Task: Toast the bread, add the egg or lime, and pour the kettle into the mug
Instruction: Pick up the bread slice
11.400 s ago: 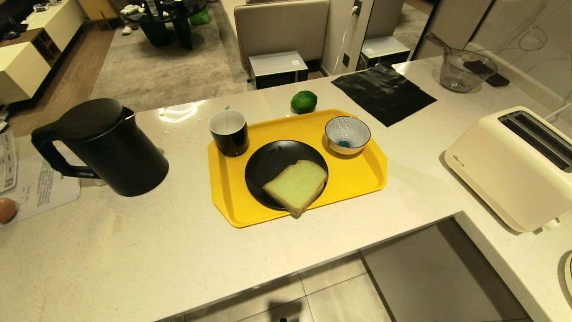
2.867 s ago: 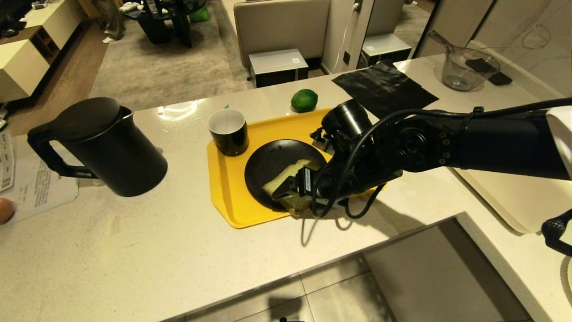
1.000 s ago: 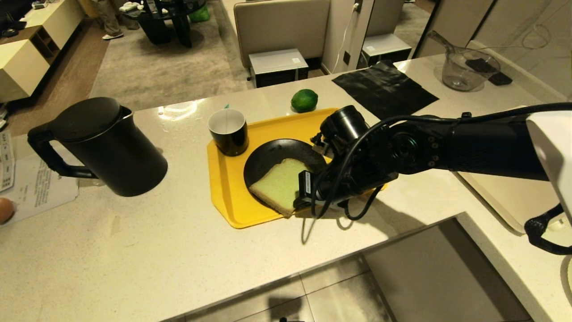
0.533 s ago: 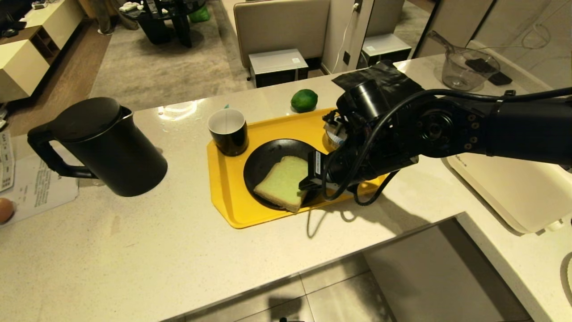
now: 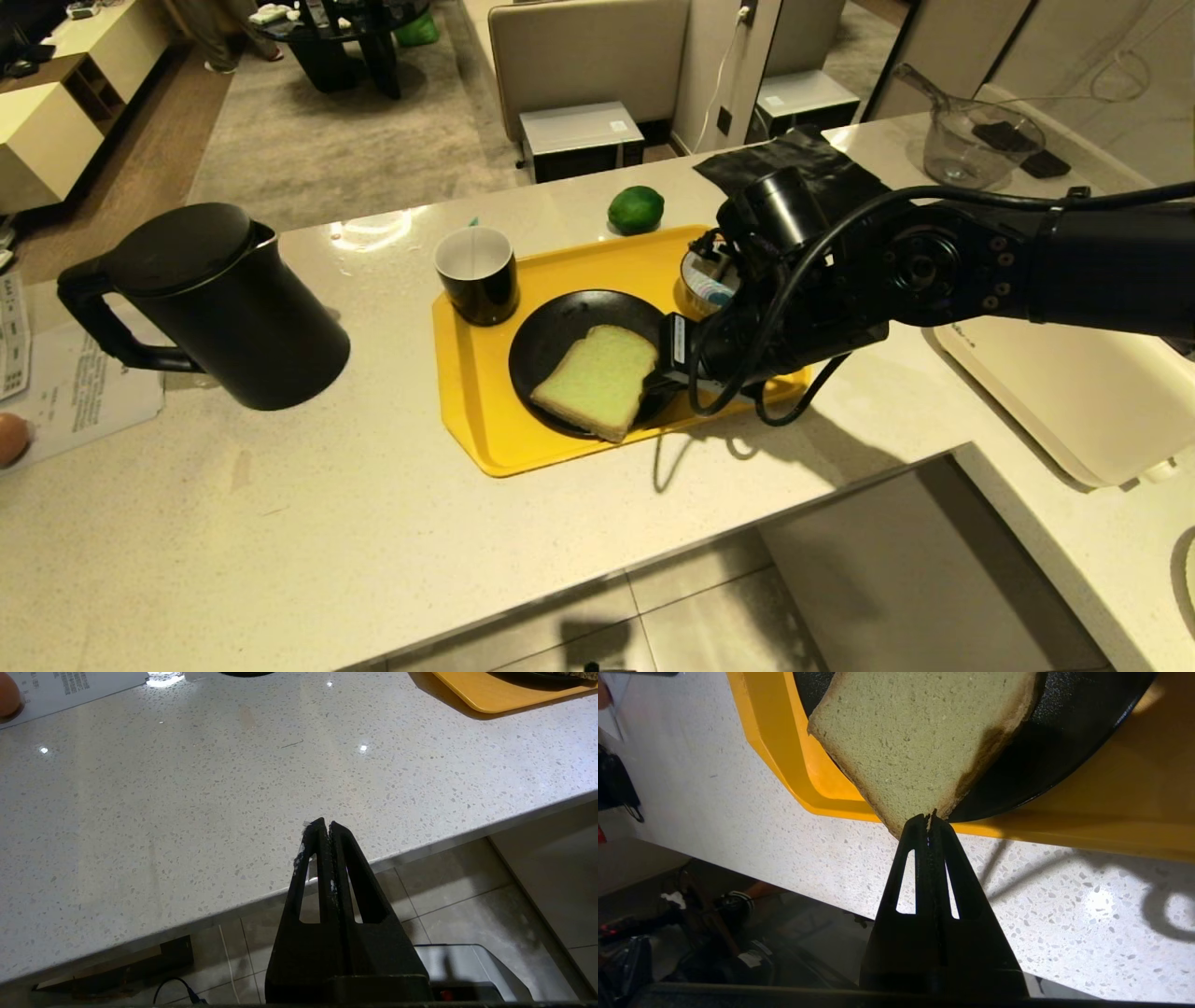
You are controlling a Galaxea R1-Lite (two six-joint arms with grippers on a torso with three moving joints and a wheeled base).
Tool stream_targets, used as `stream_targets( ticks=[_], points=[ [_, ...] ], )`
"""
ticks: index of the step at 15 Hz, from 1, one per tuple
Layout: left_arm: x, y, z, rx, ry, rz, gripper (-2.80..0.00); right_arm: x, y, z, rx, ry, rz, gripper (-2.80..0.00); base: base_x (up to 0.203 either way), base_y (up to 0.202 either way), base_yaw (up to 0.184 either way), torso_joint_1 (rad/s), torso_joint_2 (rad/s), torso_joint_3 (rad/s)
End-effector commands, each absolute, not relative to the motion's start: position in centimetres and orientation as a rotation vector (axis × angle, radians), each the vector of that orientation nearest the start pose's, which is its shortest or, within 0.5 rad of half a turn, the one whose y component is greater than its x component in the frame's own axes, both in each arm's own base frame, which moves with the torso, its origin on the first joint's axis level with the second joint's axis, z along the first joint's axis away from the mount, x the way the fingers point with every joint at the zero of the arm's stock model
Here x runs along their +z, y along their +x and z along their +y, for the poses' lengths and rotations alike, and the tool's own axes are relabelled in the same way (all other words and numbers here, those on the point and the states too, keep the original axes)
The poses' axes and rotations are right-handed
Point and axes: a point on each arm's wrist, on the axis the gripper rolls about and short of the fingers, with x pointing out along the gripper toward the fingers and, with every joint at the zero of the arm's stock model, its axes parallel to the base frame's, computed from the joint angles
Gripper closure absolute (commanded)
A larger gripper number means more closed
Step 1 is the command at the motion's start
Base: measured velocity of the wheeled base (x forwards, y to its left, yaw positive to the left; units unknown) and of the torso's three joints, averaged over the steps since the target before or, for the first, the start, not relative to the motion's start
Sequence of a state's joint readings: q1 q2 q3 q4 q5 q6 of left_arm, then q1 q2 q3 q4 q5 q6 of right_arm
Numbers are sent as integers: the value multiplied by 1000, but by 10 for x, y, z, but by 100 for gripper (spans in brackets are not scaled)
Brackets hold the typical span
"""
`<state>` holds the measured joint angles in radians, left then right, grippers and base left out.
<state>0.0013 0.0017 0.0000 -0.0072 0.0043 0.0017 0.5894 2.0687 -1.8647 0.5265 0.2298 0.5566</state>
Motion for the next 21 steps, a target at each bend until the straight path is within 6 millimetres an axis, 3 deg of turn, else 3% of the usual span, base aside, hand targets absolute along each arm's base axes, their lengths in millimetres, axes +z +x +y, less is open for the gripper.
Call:
stream_targets(
  ticks=[1,4,11,17,21],
  points=[
    [76,-23,0,6,2,-6,0,237,333,230,582,321,910,0,0,0,0,0,0,0],
    [76,-23,0,6,2,-6,0,238,322,249,658,226,878,0,0,0,0,0,0,0],
    [76,-23,0,6,2,-6,0,232,317,302,573,96,653,0,0,0,0,0,0,0],
    [76,-23,0,6,2,-6,0,221,318,318,578,-66,562,0,0,0,0,0,0,0],
    [76,-23,0,6,1,-6,0,227,317,331,630,-126,421,0,0,0,0,0,0,0]
  ],
)
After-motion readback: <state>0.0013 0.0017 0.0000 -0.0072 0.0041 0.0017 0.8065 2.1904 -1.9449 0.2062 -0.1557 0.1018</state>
